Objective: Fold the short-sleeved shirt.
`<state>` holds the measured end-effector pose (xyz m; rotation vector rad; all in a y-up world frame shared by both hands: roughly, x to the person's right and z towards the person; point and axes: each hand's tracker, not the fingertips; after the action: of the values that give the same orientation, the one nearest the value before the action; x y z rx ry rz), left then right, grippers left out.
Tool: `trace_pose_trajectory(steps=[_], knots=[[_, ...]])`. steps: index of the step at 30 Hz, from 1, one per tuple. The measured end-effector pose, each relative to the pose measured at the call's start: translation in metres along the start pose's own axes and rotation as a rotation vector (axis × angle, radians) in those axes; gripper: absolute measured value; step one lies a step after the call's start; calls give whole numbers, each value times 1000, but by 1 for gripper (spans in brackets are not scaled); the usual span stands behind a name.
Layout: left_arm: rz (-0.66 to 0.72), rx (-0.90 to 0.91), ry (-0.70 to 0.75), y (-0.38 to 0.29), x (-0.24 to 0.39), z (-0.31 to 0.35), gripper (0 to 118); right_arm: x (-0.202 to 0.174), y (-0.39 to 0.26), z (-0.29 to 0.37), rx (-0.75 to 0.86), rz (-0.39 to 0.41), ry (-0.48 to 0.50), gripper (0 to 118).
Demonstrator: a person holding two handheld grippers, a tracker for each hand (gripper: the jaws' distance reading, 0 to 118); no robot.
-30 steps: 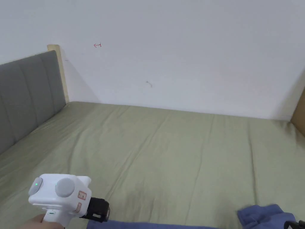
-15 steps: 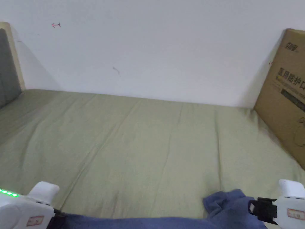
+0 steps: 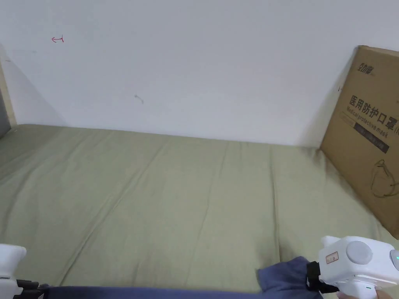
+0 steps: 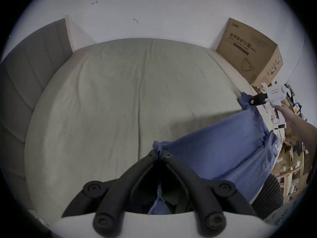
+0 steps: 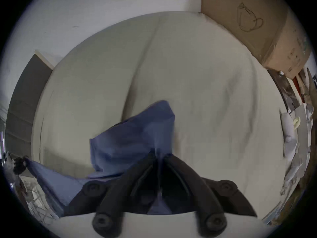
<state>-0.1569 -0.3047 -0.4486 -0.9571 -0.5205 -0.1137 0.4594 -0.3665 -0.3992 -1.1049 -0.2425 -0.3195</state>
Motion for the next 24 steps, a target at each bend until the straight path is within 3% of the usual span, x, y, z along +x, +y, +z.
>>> trace_pose_trajectory(steps=[5,12,15,19,22,24], knots=[[88,30,-19,2,-8,1,0,-12,-5,58,177,50,-16,1],[131,167,-72,14,-14,21,0,-3,-6,135,373,-16,6,1],[120,174,-86,16,-12,28,0,7,-26,150,386,-55,36,1],[79,131,-90,2,-9,34,0,8,-93,164,376,-49,14,1],[109,49,-117,-24,-13,36,0,18,-154,160,283,-62,35,1],[96,31,-120,-46,-14,42,0,24,-194,157,221,-114,59,1]])
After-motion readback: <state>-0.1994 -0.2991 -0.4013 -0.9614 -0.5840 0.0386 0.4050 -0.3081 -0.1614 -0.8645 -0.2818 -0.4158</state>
